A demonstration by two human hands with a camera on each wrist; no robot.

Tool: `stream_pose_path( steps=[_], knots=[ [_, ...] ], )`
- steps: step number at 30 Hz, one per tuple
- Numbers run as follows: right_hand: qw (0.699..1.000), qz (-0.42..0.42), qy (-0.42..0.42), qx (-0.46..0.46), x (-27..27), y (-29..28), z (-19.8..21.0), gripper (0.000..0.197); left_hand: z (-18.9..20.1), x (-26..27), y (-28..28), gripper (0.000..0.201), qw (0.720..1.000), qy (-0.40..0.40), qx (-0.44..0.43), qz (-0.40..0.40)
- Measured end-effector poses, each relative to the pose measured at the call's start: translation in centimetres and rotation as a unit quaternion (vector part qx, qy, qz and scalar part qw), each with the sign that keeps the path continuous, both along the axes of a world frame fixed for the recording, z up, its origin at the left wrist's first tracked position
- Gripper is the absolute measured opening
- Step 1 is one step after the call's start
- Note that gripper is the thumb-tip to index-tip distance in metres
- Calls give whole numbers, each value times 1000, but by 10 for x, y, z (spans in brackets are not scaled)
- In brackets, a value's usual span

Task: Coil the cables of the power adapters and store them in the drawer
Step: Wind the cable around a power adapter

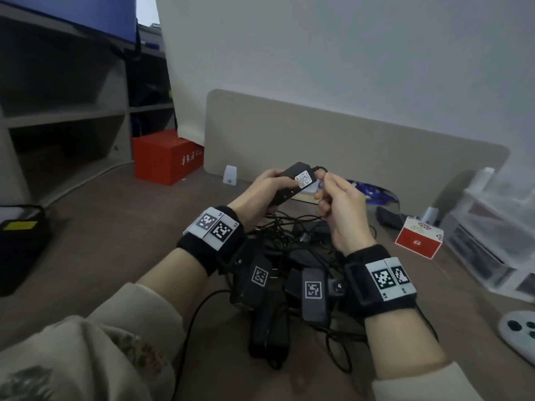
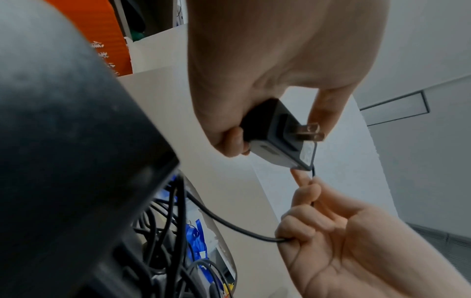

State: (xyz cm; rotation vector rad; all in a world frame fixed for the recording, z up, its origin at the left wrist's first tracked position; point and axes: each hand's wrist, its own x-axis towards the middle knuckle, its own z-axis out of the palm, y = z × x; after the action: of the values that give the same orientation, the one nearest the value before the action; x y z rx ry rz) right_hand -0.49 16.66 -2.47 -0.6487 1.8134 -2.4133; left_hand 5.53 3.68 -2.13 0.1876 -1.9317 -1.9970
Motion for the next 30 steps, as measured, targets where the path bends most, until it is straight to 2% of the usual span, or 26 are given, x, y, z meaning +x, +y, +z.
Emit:
stream_pose_path(
  steps=[4, 5, 9, 13, 18, 20, 23, 24, 26, 27, 30],
  knots=[
    [1000, -18, -14, -17, -8, 7, 1, 20, 1, -3, -2, 36, 997, 31, 40, -64],
    [1000, -23, -10, -14, -9, 7, 1, 21, 0, -5, -4, 36, 996, 39, 40, -68],
    [998, -20, 31, 46, -7, 3, 2, 25, -5, -10, -10, 43, 998, 66, 7, 12],
    [982, 5, 116, 146, 2, -5, 2, 35, -4, -13, -14, 30, 986, 130, -37, 101],
    [961, -5, 186, 206, 15, -10, 4, 25, -3, -13, -15, 40, 972, 161, -82, 151],
    [933, -38, 240, 264, 20, -11, 2, 27, -5, -13, -12, 40, 971, 164, -86, 152],
    [844, -134, 342, 392, 27, -10, 2, 26, -3, -9, -8, 39, 972, 166, -87, 143],
    [825, -143, 356, 416, 28, -9, 4, 21, -1, -8, -7, 38, 971, 167, -90, 144],
    [818, -114, 375, 421, 30, -9, 6, 14, 2, -5, -8, 34, 971, 167, -89, 144],
    [819, -104, 384, 413, 30, -9, 7, 18, 3, -2, -8, 31, 972, 166, -87, 144],
    [822, -149, 408, 370, 30, -8, 5, 25, 6, 4, -8, 25, 972, 166, -93, 139]
  ],
)
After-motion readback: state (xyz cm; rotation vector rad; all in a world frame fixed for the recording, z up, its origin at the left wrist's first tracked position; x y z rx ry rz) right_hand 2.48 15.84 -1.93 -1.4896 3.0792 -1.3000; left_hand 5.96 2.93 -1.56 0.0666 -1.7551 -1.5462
